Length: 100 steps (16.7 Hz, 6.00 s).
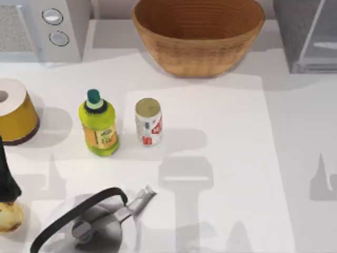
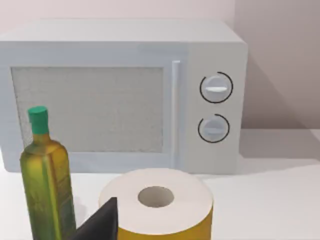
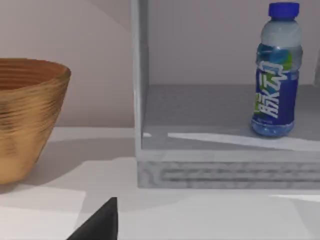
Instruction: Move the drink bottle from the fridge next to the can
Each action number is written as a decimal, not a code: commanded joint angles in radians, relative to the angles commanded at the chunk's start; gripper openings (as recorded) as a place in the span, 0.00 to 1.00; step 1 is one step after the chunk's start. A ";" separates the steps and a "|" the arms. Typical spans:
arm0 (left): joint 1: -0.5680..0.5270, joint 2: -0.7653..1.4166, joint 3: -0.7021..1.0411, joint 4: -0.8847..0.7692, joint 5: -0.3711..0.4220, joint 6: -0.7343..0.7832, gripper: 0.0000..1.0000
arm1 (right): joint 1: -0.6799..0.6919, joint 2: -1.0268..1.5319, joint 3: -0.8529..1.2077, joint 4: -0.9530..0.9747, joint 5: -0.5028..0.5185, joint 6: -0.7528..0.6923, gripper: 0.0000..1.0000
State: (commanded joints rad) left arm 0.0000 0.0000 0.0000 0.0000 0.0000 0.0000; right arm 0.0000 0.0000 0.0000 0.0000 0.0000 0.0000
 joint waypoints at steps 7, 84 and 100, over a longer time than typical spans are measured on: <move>0.000 0.000 0.000 0.000 0.000 0.000 1.00 | -0.028 0.157 0.101 0.112 -0.025 -0.001 1.00; 0.000 0.000 0.000 0.000 0.000 0.000 1.00 | -0.261 2.234 1.363 0.862 -0.222 -0.011 0.00; 0.000 0.000 0.000 0.000 0.000 0.000 1.00 | -0.359 1.847 0.725 1.115 -0.325 -0.009 0.00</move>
State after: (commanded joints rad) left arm 0.0000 0.0000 0.0000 0.0000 0.0000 0.0000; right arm -0.3589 1.8471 0.7247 1.1152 -0.3253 -0.0086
